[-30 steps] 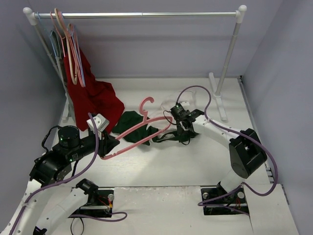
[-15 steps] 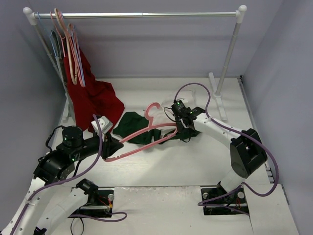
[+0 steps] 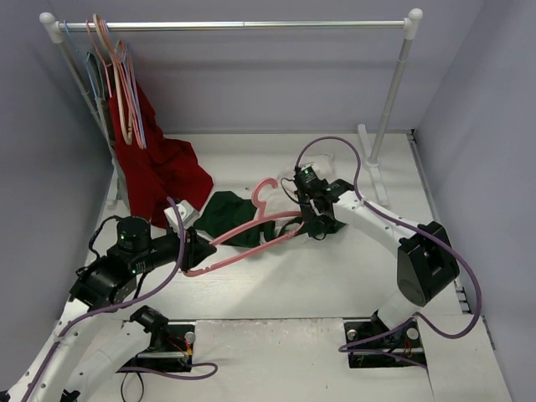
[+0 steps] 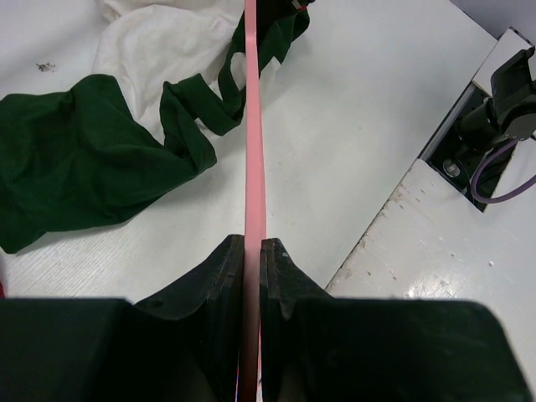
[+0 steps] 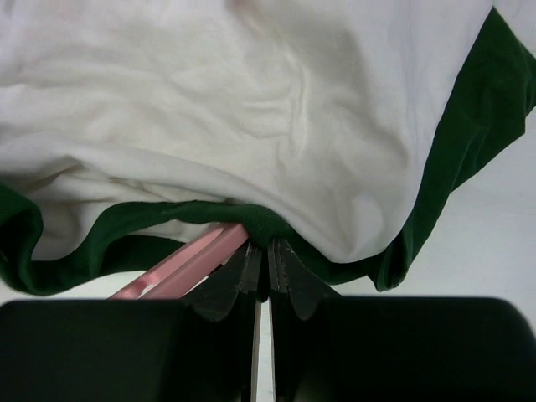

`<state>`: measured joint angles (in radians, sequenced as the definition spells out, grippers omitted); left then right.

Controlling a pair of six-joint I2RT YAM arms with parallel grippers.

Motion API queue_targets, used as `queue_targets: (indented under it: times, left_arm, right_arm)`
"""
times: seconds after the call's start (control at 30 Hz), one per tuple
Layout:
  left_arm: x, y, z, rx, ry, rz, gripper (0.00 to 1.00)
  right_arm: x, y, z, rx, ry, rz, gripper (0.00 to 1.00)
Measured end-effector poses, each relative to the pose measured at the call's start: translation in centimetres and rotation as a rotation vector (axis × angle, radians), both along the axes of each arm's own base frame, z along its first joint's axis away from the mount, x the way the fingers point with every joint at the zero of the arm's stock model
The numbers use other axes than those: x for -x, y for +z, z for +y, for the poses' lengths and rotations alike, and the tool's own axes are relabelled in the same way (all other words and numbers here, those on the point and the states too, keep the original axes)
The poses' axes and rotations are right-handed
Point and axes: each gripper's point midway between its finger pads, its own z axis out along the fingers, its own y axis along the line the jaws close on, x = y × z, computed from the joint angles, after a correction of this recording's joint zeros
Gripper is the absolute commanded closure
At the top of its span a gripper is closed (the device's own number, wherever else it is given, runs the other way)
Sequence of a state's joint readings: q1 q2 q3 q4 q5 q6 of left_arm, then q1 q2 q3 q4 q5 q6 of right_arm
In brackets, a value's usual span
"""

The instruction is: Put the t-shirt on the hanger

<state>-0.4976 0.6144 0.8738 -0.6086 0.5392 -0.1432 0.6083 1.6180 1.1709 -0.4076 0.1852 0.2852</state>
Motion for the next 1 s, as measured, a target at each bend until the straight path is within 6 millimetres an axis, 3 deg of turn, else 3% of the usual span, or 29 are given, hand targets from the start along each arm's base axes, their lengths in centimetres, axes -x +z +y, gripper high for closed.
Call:
queue_targets:
  times: [0.1, 0.27, 0.37, 0.6, 0.83, 1.0]
  left_arm:
    - [-0.5, -0.4, -0.4, 0.018, -0.005, -0.024, 1.0]
    - [-1.2, -1.4, -1.2, 0.055, -0.021, -0.06, 1.0]
    - [-1.4, -1.0, -1.7, 0.085, -0.039, -0.083, 1.0]
    - [-2.7, 2.7, -2.6, 0.191, -0.038, -0.219, 1.0]
    - [-4.6, 5.6, -2.5, 0.248, 0.031, -0.333, 1.0]
    - [-6.6, 7.4, -2.6, 0.292, 0.094, -0.389, 1.0]
  right_arm:
    - [-0.2, 1.3, 0.2, -0.013, 0.032, -0.027, 0.97]
    - [-1.2, 5.3, 0.8, -0.031, 0.102, -0.114, 0.98]
    - [-2.0, 7.5, 0.9, -0.023, 0.148, -0.167, 0.98]
    - [-2.7, 11.5, 0.8, 0.018, 0.252, -0.251, 0.98]
    - [-4.3, 20.1, 2.3, -0.053, 0.259, -0.409, 0.98]
    - [-4.0, 24.9, 5.2, -0.111, 0.304, -0.506, 0.99]
